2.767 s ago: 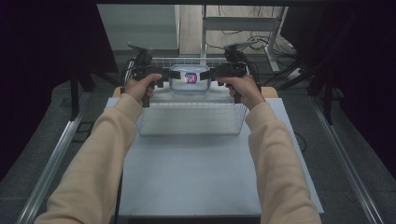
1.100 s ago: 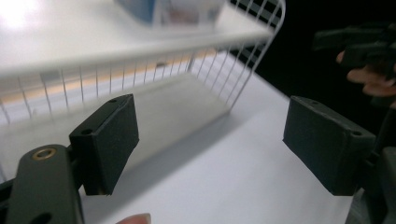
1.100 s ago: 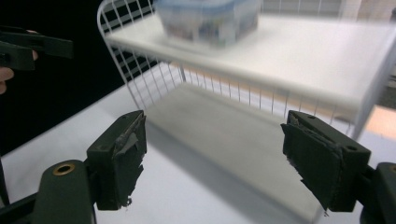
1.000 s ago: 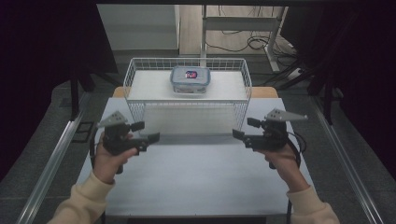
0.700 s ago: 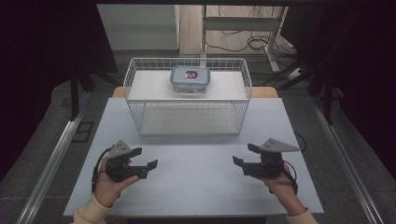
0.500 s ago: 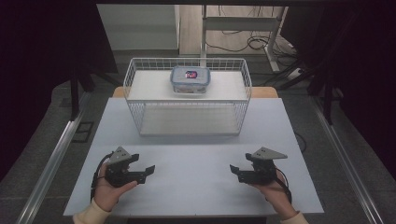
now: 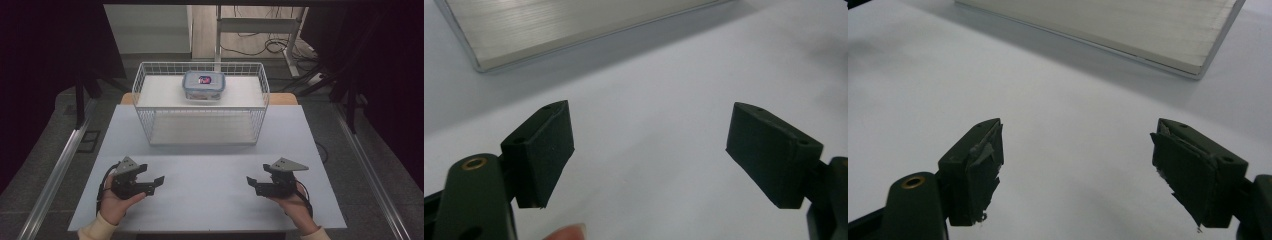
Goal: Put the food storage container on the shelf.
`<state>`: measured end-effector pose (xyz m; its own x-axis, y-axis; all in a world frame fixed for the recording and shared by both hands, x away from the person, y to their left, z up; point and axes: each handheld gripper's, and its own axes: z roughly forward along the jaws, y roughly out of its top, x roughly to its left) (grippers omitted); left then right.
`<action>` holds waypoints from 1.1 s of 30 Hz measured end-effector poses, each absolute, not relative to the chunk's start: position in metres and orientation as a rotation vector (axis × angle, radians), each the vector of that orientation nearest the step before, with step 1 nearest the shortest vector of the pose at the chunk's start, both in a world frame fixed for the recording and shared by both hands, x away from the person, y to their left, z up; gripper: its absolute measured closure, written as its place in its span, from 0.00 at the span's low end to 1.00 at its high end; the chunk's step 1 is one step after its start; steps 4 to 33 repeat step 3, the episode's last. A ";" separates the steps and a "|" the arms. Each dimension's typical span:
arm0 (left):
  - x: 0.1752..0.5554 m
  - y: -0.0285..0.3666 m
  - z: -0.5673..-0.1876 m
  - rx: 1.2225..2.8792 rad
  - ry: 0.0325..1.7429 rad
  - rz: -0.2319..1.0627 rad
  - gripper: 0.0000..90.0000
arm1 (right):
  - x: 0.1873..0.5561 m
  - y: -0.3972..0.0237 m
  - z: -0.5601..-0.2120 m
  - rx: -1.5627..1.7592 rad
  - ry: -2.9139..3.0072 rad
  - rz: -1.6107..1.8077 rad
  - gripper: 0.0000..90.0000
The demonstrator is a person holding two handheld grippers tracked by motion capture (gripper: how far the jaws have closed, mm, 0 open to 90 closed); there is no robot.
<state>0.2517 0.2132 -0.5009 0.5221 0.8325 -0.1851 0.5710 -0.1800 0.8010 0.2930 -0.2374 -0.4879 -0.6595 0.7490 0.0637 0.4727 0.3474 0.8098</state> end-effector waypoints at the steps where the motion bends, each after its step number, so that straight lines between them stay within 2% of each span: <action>1: 0.252 0.214 -0.501 1.868 1.159 0.370 0.21 | 0.293 -0.237 -0.489 1.084 2.302 1.217 0.23; 33: 0.252 0.215 -0.501 1.867 1.160 0.370 0.21 | 0.293 -0.237 -0.489 1.082 2.310 1.218 0.23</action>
